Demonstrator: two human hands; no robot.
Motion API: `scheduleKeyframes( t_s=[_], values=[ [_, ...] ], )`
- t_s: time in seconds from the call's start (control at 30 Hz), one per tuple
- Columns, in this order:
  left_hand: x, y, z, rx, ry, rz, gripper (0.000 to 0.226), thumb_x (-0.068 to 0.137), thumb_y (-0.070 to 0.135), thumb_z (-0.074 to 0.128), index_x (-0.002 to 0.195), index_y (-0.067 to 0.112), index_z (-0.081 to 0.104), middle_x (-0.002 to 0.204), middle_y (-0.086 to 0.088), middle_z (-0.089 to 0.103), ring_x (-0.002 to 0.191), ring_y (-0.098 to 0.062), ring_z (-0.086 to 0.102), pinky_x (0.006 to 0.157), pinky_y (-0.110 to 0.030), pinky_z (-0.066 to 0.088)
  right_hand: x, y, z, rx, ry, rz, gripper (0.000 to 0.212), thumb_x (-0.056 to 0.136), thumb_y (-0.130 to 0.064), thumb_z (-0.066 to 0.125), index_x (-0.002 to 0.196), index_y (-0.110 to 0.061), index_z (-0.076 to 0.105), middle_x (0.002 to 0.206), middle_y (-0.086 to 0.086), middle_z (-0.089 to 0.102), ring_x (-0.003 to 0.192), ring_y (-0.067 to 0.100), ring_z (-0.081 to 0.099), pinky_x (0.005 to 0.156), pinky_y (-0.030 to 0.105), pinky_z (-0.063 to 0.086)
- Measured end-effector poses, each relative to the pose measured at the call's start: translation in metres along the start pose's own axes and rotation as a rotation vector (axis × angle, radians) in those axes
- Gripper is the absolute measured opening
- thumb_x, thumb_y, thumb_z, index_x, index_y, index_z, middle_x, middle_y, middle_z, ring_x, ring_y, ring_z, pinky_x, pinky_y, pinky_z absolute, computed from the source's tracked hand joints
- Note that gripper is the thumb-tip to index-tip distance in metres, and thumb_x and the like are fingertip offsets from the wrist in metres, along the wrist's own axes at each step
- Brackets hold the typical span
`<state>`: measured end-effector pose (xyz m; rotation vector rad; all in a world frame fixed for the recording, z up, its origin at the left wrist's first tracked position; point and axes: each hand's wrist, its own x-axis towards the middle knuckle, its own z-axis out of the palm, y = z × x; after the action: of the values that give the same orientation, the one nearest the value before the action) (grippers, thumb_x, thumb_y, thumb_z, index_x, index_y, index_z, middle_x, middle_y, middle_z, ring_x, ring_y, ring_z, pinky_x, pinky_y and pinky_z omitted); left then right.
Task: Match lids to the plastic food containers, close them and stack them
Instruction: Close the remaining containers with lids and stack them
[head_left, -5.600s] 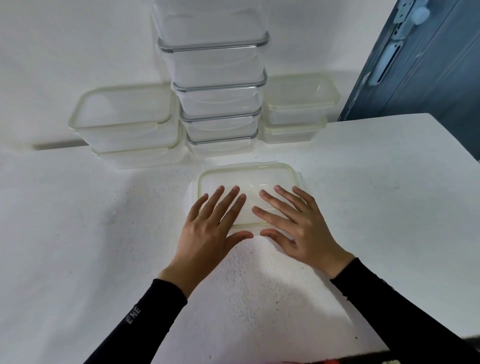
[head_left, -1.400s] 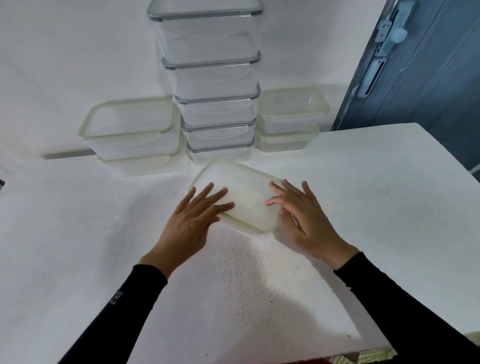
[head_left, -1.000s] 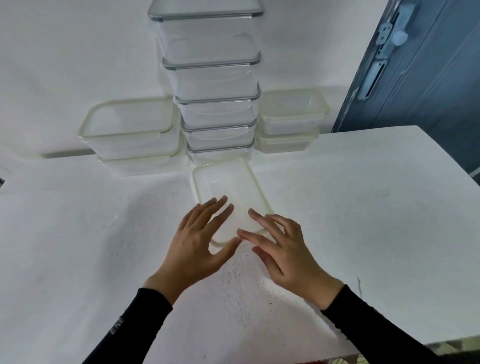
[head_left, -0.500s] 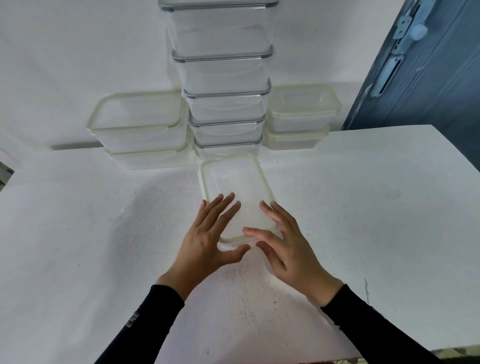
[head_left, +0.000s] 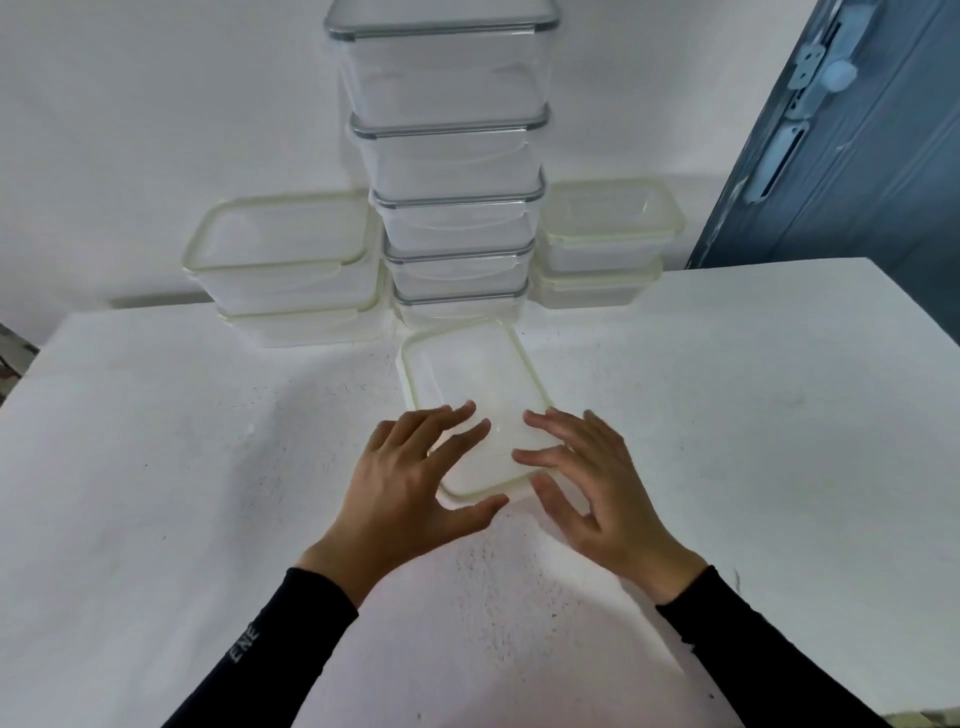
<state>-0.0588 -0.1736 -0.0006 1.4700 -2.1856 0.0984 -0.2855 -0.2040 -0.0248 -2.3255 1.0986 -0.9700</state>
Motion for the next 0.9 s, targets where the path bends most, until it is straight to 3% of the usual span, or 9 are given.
scheduleKeyframes(
  t_s=[0.13, 0.23, 0.37, 0.43, 0.53, 0.6, 0.7, 0.8, 0.9],
  values=[
    [0.007, -0.004, -0.018, -0.068, 0.05, 0.05, 0.042, 0.088, 0.061, 0.057, 0.105, 0.025, 0.073, 0.096, 0.009, 0.068, 0.084, -0.013, 0.062, 0.076, -0.035, 0.048, 0.002, -0.005, -0.008, -0.157, 0.078, 0.042, 0.04, 0.095, -0.06, 0.042, 0.107, -0.033, 0.069, 0.155, -0.002, 0.037, 0.148, 0.018, 0.025, 0.116, 0.063, 0.011],
    [0.017, -0.039, -0.015, -0.225, 0.135, -0.219, 0.052, 0.086, 0.055, 0.061, 0.12, 0.017, 0.064, 0.12, -0.002, 0.063, 0.111, -0.021, 0.059, 0.097, -0.039, 0.046, -0.006, -0.019, 0.002, -0.234, 0.118, 0.221, 0.054, 0.087, -0.074, 0.043, 0.12, -0.035, 0.06, 0.163, 0.005, 0.019, 0.148, 0.026, 0.023, 0.118, 0.057, 0.016],
    [0.024, -0.065, -0.013, -0.496, -0.04, -0.692, 0.087, 0.077, 0.063, 0.062, 0.147, 0.015, 0.038, 0.148, -0.003, 0.044, 0.134, -0.02, 0.044, 0.112, -0.034, 0.035, -0.022, -0.044, 0.021, -0.127, 0.14, 0.415, 0.089, 0.073, -0.087, 0.047, 0.144, -0.034, 0.04, 0.158, 0.003, 0.017, 0.133, 0.026, 0.036, 0.105, 0.048, 0.041],
    [0.015, -0.065, -0.014, -0.6, -0.129, -0.689, 0.1, 0.067, 0.064, 0.067, 0.149, 0.018, 0.033, 0.148, 0.0, 0.042, 0.13, -0.018, 0.048, 0.108, -0.035, 0.042, -0.028, -0.052, 0.032, 0.055, 0.161, 0.426, 0.098, 0.068, -0.084, 0.059, 0.147, -0.032, 0.033, 0.157, 0.001, 0.016, 0.138, 0.016, 0.031, 0.107, 0.034, 0.042],
    [-0.014, -0.069, -0.026, -0.65, -0.179, -0.613, 0.131, 0.047, 0.075, 0.076, 0.151, 0.015, 0.026, 0.143, 0.004, 0.038, 0.128, -0.011, 0.044, 0.105, -0.028, 0.042, -0.026, -0.066, 0.044, 0.206, 0.138, 0.444, 0.101, 0.066, -0.073, 0.07, 0.149, -0.039, 0.024, 0.164, -0.002, -0.002, 0.142, -0.014, -0.003, 0.104, -0.002, 0.014],
    [-0.033, -0.075, -0.035, -0.646, -0.166, -0.591, 0.13, 0.044, 0.074, 0.079, 0.149, 0.014, 0.032, 0.136, 0.006, 0.042, 0.123, -0.01, 0.049, 0.103, -0.029, 0.046, -0.019, -0.071, 0.05, 0.258, 0.163, 0.44, 0.091, 0.069, -0.063, 0.072, 0.145, -0.044, 0.026, 0.164, -0.005, 0.001, 0.139, -0.019, -0.003, 0.11, 0.004, 0.015],
    [-0.048, -0.081, -0.063, -0.664, 0.068, -0.682, 0.097, 0.053, 0.044, 0.085, 0.139, 0.019, 0.047, 0.125, 0.01, 0.054, 0.109, 0.002, 0.058, 0.094, -0.027, 0.053, 0.009, -0.085, 0.056, 0.336, 0.205, 0.395, 0.081, 0.069, -0.054, 0.076, 0.138, -0.042, 0.034, 0.16, -0.012, 0.014, 0.146, -0.005, 0.013, 0.119, 0.027, 0.026],
    [-0.042, -0.1, -0.103, -0.65, 0.301, -0.709, 0.087, 0.056, 0.026, 0.085, 0.135, 0.025, 0.05, 0.123, 0.018, 0.054, 0.108, 0.009, 0.057, 0.085, -0.011, 0.051, 0.06, -0.104, 0.057, 0.368, 0.199, 0.256, 0.075, 0.07, -0.05, 0.079, 0.132, -0.042, 0.038, 0.156, -0.012, 0.028, 0.144, 0.002, 0.026, 0.113, 0.021, 0.031],
    [-0.02, -0.13, -0.141, -0.599, 0.436, -0.678, 0.085, 0.062, 0.016, 0.087, 0.138, 0.017, 0.049, 0.126, 0.01, 0.054, 0.106, 0.011, 0.057, 0.079, -0.003, 0.047, 0.124, -0.123, 0.056, 0.28, 0.206, 0.147, 0.066, 0.071, -0.058, 0.075, 0.126, -0.036, 0.045, 0.148, -0.006, 0.043, 0.141, 0.009, 0.035, 0.107, 0.026, 0.04]
  ],
)
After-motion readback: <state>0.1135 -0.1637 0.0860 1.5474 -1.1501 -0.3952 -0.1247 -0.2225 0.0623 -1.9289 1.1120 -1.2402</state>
